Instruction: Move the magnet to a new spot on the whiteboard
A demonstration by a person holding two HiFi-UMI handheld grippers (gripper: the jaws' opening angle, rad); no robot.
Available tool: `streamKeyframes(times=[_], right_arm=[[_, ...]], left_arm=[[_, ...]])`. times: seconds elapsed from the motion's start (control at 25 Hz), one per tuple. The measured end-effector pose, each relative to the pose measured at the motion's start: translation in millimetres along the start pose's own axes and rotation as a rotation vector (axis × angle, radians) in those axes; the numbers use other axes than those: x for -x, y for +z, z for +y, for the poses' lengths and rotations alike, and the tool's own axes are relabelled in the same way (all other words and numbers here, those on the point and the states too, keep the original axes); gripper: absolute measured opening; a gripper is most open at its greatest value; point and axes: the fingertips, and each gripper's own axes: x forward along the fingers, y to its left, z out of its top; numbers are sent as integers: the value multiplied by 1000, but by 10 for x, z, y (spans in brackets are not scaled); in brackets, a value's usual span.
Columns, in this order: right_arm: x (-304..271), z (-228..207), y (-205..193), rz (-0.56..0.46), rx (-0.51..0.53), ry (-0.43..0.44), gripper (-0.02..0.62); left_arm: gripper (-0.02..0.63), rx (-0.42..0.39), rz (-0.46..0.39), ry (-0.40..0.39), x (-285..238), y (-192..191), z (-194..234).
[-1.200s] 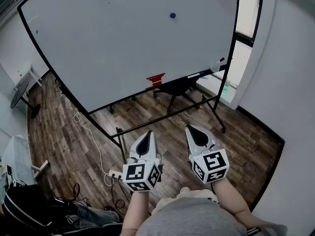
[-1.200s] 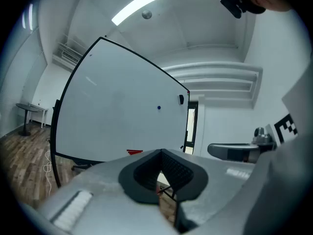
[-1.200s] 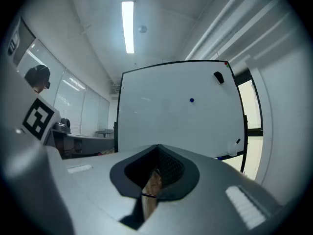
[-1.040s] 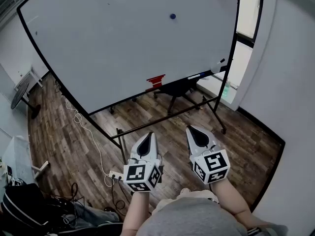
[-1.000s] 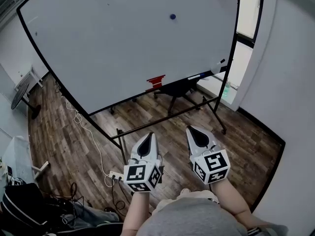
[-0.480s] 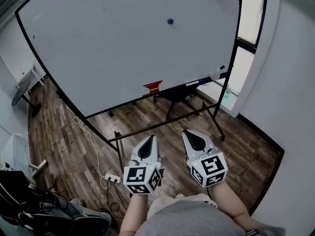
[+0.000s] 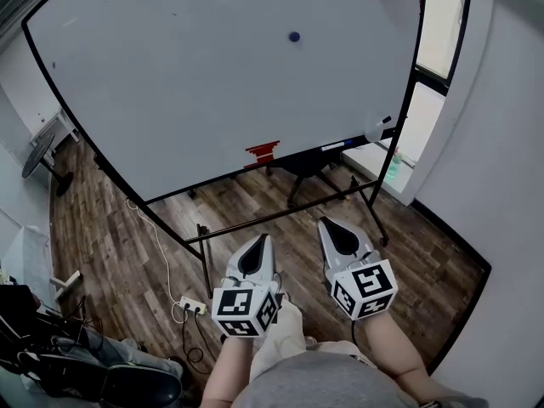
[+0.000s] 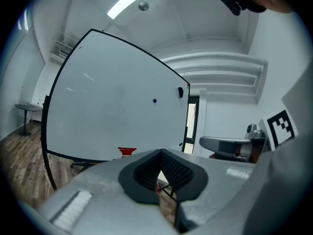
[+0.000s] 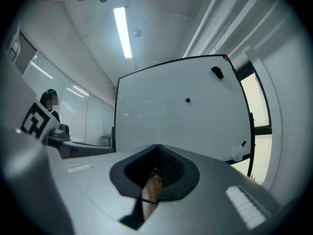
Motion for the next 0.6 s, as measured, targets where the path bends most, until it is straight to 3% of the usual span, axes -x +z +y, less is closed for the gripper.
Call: streamKeyframes(times=[0.2, 0.6], right_arm=[[-158, -154, 58, -6, 8, -23, 2], [-904, -590, 227, -26, 34, -46, 2]], left_arm=[[3, 28, 17, -9, -211, 17, 65], [3, -5, 10, -55, -979, 136, 352]])
